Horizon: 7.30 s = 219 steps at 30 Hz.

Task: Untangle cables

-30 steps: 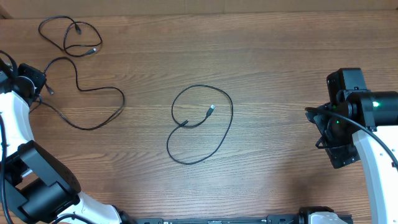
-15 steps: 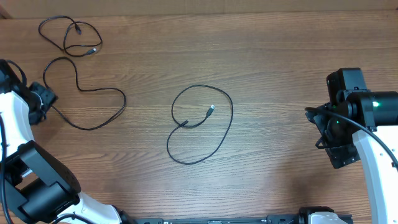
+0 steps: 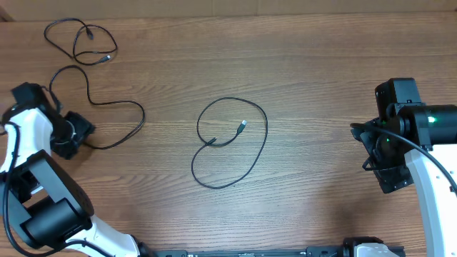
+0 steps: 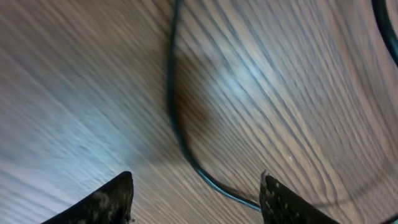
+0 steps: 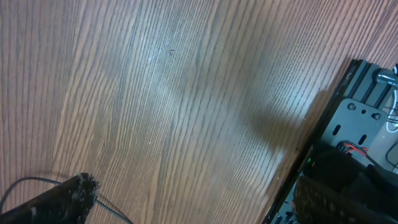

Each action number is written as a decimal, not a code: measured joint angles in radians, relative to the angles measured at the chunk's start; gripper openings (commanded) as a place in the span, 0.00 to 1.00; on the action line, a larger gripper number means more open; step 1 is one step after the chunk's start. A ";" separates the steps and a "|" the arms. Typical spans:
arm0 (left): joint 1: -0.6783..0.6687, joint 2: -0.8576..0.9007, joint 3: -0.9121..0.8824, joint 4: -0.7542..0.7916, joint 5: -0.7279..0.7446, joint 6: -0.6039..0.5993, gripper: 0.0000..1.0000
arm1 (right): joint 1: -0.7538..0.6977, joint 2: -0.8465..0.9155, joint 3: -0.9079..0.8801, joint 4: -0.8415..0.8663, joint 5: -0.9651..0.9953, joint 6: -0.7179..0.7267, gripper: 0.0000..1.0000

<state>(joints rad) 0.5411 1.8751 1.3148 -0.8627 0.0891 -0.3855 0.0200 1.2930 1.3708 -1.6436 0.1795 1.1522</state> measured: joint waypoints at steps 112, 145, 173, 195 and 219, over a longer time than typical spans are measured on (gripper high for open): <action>-0.889 0.018 -0.014 -0.010 0.047 0.737 0.91 | 0.000 0.000 0.000 0.000 0.000 0.000 1.00; -0.908 0.026 -0.113 0.069 0.033 1.425 0.75 | 0.000 0.000 0.000 0.000 0.000 -0.001 1.00; -0.907 0.010 -0.181 0.167 0.011 1.400 0.04 | 0.000 0.000 0.000 0.000 0.000 0.000 1.00; -0.921 0.031 0.249 -0.202 0.000 0.430 0.04 | 0.000 0.000 0.000 0.000 0.000 0.000 1.00; -0.608 -0.137 0.821 -0.632 -0.034 -0.166 0.04 | 0.000 0.000 0.000 0.000 0.000 0.000 1.00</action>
<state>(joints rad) -0.0673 1.7382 2.1353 -1.4944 0.0547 -0.5510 0.0200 1.2930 1.3708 -1.6436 0.1795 1.1519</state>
